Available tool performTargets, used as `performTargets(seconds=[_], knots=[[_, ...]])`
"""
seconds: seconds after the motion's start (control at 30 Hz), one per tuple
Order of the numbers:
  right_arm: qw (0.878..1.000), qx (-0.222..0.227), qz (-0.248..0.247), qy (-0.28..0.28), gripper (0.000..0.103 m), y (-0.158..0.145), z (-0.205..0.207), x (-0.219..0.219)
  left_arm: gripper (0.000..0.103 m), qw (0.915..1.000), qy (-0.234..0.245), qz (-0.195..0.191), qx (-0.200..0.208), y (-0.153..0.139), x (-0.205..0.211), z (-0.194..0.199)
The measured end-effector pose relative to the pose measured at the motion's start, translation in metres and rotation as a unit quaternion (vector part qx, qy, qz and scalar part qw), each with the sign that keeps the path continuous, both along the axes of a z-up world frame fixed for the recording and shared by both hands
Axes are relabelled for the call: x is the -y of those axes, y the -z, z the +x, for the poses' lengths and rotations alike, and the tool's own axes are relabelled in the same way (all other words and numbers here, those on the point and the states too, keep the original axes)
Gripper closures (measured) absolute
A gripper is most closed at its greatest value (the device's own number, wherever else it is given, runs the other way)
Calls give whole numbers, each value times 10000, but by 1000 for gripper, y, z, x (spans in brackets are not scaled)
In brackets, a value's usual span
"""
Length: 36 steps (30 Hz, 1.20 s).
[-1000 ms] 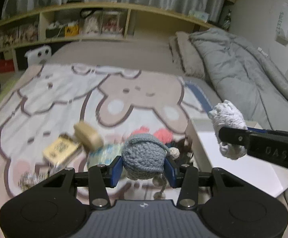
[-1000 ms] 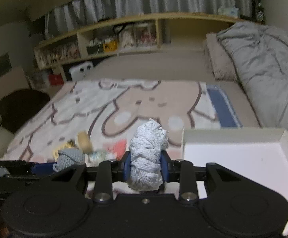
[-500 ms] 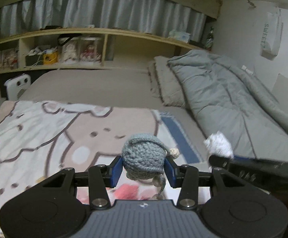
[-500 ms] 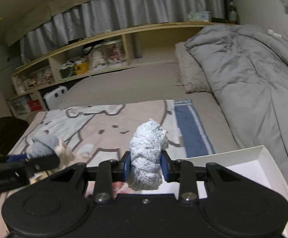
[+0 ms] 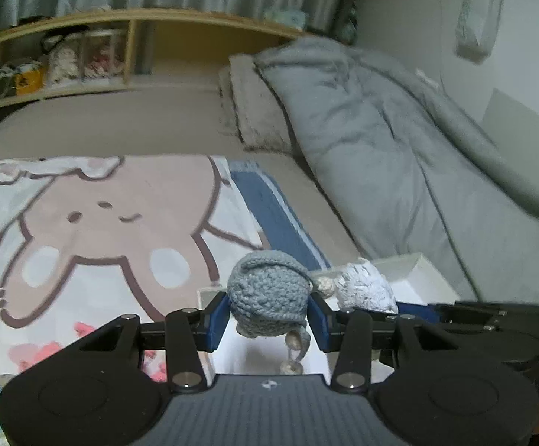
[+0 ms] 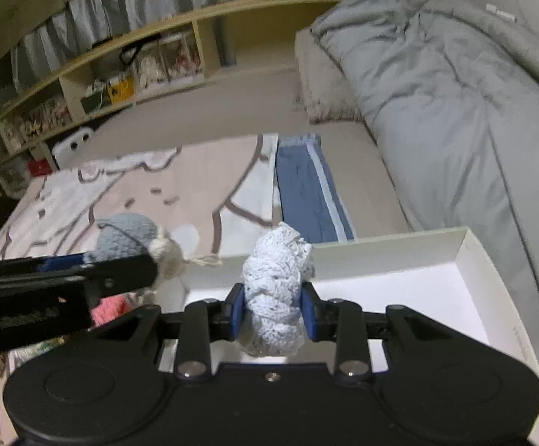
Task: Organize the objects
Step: 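Carry both held toys into the white tray and open both tools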
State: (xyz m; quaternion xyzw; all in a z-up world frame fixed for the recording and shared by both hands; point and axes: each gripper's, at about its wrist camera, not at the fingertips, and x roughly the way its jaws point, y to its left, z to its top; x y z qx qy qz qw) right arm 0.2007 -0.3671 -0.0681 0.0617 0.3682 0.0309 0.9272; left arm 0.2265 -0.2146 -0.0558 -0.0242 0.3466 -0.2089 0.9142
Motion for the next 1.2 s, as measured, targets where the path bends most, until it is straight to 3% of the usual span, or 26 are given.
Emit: performTargets(seconds=[0.2,0.37,0.57,0.6,0.67,1.2], knots=[[9995,-263,-7,-173,70,17,8,2,56,9980,294,564,49,23,8,8],[9992,-323,14,-223,70,26,13,0,56,9962,357,797,-1,37,8,9],[9992,-356,-21,-169,66,34,17,0,51,9930,452,1065,256,40,13,7],[9993,-365,-22,-104,65,34,16,2,45,9928,448,1080,261,40,12,7],[9993,-367,-23,-28,62,32,15,5,43,9928,423,1086,262,40,11,6],[9996,-242,-48,126,60,6,-12,9,42,9949,333,954,58,15,-2,-11]])
